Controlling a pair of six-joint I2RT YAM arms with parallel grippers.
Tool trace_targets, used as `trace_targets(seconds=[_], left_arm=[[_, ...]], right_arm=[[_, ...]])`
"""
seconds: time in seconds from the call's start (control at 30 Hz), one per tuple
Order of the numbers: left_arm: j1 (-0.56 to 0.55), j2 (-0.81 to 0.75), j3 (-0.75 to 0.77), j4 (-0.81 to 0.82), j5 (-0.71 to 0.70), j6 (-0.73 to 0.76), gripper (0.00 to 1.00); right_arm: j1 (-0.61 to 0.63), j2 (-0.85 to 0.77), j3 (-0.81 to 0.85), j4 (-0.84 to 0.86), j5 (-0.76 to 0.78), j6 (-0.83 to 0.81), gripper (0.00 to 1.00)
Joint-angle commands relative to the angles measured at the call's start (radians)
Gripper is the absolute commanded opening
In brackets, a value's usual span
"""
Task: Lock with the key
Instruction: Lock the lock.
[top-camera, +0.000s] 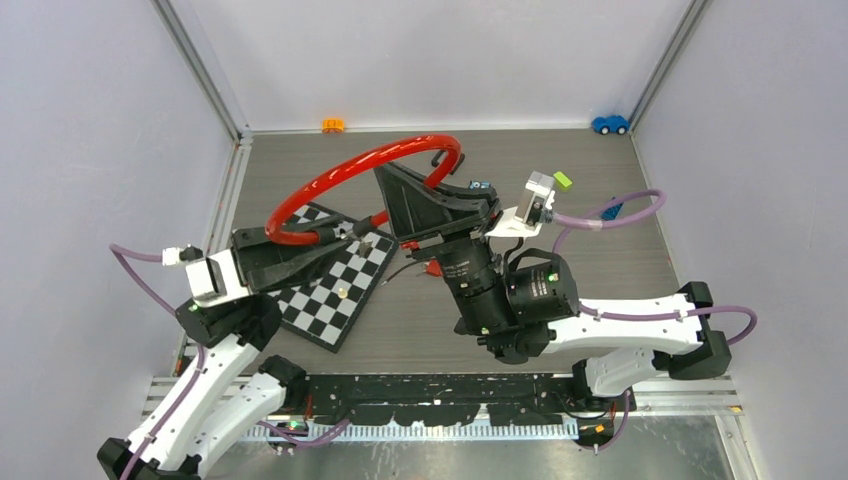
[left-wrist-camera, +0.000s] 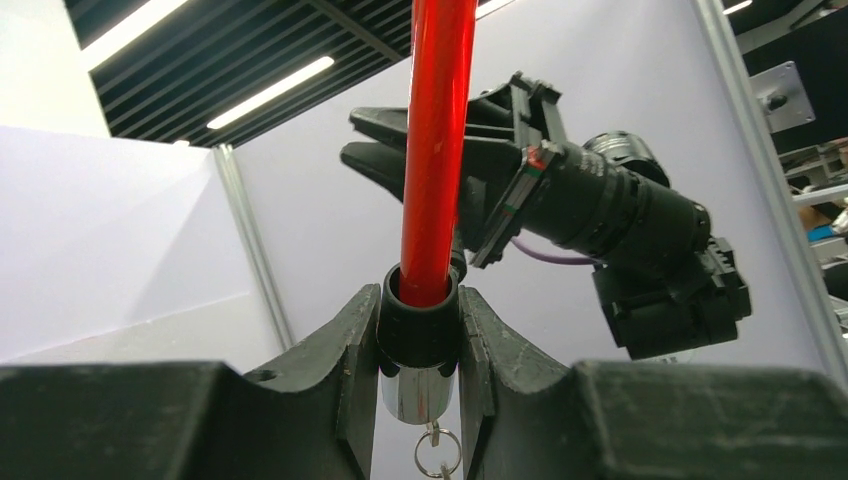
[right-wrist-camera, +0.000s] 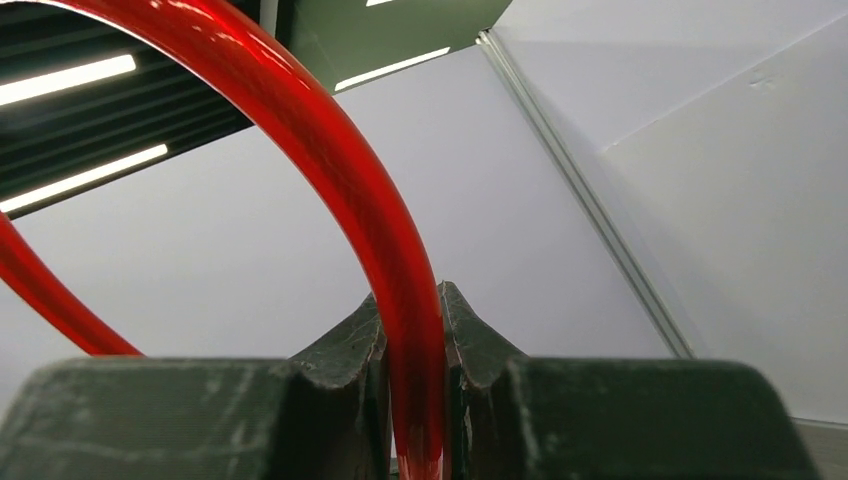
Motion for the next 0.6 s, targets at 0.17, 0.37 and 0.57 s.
trace_targets(seconds=[0.17, 0.37, 0.57], left_arm=[[0.0, -0.015, 0.081, -0.24, -0.149, 0.097, 0.0], [0.0, -0.025, 0.08, -0.242, -0.17, 0.083, 0.0], [-0.001, -0.043, 0.086, -0.242, -0.198, 0.07, 0.0]], right_arm=[[0.069, 0.141, 0.031, -0.374, 0.009, 0.119, 0.01], [0.067, 0.174, 0.051, -0.447, 0.071, 0.139, 0.01], [0.049, 0.179, 0.028, -0.51, 0.105, 0.222, 0.01]])
